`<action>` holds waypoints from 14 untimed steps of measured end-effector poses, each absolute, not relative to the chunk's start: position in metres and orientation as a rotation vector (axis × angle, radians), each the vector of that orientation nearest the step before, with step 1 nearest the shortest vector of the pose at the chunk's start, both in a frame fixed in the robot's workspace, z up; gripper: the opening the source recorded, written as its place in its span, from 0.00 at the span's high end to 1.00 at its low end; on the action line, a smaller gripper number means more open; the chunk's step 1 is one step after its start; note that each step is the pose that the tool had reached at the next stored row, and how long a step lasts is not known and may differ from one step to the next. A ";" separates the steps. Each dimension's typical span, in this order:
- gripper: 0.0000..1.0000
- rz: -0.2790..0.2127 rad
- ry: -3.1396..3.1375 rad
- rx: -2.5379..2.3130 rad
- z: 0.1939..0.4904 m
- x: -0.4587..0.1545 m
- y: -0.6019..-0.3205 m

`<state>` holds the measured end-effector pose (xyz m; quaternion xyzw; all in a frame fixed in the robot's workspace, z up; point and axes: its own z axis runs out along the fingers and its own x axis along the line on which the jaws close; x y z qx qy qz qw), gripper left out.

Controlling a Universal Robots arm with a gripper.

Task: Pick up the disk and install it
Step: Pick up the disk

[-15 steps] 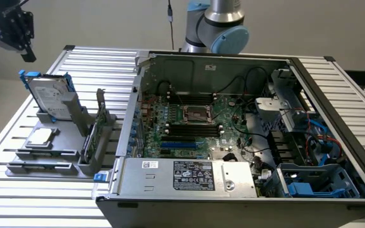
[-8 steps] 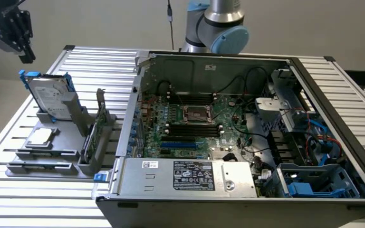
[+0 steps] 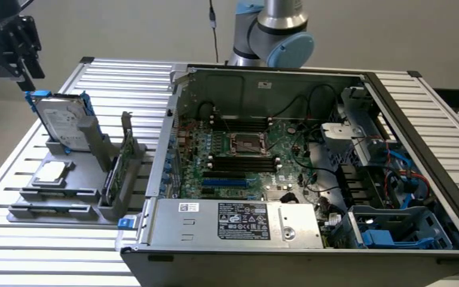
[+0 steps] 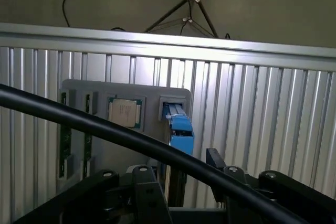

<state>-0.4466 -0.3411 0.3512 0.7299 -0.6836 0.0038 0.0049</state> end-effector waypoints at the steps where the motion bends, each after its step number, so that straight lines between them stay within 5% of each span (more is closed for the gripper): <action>1: 0.52 0.012 -2.143 2.284 0.349 -0.447 -0.344; 14: 0.52 -0.011 -2.163 2.286 0.330 -0.440 -0.349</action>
